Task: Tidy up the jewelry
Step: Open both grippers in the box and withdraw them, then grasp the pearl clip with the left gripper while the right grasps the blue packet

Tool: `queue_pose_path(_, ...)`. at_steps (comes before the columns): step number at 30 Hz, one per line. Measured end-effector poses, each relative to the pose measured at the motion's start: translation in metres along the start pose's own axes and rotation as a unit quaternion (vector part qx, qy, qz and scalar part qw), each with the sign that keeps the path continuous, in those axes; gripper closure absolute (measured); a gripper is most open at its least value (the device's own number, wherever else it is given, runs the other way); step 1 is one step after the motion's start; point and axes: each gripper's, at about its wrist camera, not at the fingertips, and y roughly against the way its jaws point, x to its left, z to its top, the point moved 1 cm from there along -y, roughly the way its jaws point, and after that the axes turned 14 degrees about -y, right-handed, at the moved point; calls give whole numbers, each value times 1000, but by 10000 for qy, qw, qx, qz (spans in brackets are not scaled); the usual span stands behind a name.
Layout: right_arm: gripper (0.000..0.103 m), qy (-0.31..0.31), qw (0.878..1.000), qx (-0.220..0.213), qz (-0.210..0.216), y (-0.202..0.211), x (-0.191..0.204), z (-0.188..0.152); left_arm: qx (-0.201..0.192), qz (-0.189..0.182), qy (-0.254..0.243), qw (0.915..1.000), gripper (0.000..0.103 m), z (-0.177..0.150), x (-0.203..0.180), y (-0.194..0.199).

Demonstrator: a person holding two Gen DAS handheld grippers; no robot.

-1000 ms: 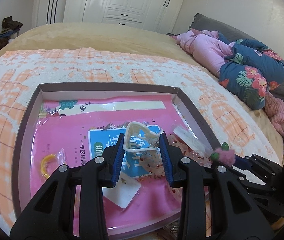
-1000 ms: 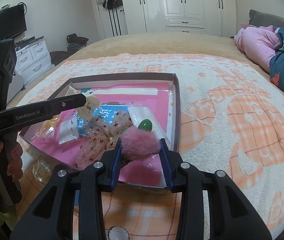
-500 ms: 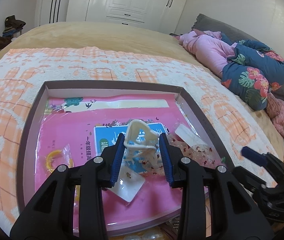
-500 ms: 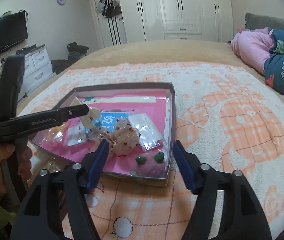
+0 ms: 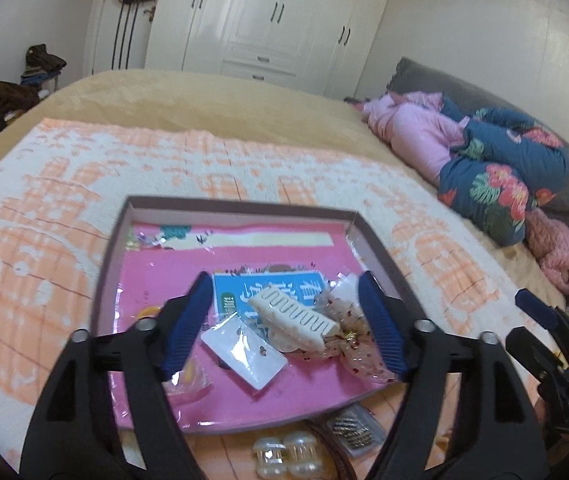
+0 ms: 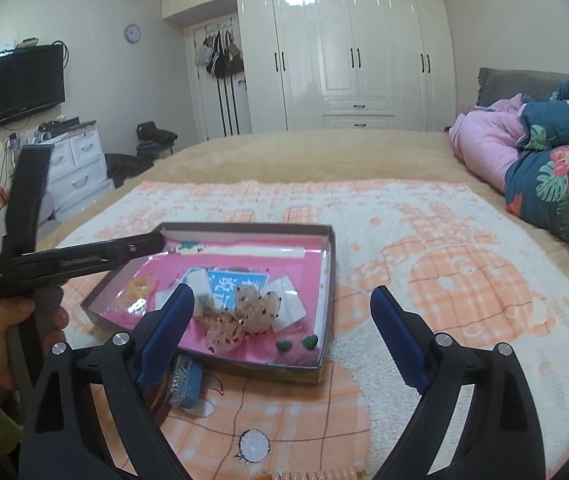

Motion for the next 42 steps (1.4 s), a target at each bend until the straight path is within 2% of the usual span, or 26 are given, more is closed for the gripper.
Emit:
queue_pose_path(1, 15, -2, 10000, -39, 4, 3, 0, 1, -88, -5, 17, 10000, 30, 1, -1, 8)
queue_pose_path(3, 15, 6, 10000, -91, 8, 8, 0, 3, -227, 51, 59, 9997, 15, 2, -2, 22)
queue_pose_path(5, 15, 0, 9999, -144, 18, 13, 1, 5, -321, 69, 105, 9994, 11, 2, -2, 33)
queue_pose_path(13, 15, 9, 9995, -318, 75, 34, 4, 9, -502, 75, 183, 9985, 11, -5, -6, 66)
queue_pose_path(24, 11, 54, 9988, -470, 117, 59, 4, 6, -553, 10, -32, 9985, 11, -21, -24, 96)
queue_pose_path(42, 11, 254, 9992, -278, 95, 73, 3, -16, -255, 85, -116, 9996, 11, -53, -28, 102)
